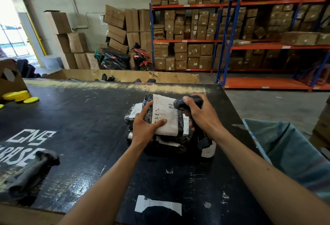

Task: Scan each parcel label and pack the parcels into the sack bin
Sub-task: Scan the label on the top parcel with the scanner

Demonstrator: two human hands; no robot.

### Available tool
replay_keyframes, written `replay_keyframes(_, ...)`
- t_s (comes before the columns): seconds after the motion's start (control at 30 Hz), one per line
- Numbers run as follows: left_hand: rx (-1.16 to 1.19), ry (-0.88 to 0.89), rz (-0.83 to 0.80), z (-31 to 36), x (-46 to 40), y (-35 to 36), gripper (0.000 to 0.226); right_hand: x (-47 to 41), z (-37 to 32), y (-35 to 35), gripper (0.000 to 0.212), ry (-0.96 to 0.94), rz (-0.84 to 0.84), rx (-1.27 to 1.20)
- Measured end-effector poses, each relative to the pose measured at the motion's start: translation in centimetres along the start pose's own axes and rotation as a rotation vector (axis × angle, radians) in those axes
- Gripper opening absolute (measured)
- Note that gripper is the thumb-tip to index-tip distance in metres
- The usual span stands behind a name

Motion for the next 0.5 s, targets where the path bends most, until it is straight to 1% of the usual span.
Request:
replay_keyframes(0.13, -0.004, 0.003, 0.008, -0.2, 0.0, -0.2, 0.082, -0.2, 0.3, 0.1, 0.060, 0.013, -0.001, -0.015)
replay_keyframes(0.3, -0.038, -0.023, 0.107, -0.5, 0.3, -1.5, 0.080, -0.1, 2.3, 0.7, 0.063, 0.075, -0.004, 0.013)
replay_keyframes(0.43, 0.007, -0.088, 0.248, -1.4, 0.8, -3.3, 0.080, 0.7, 7.4, 2.6, 0.059, 0.209, -0.015, 0.106)
replay_keyframes(0.5, 0.033, -0.113, 0.290, -1.8, 0.9, -3.8, 0.080, 1.6, 10.7, 4.1, 0.060, 0.278, -0.046, 0.179)
Point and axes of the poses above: each hand's wrist, its own x-axis away from the middle knuckle, its own y-axis out of the palm, z = x × y, the point moved 8 cm from there along -x, towards the middle knuckle, and after that the axes turned 11 degrees about y, right-handed, at the moved point
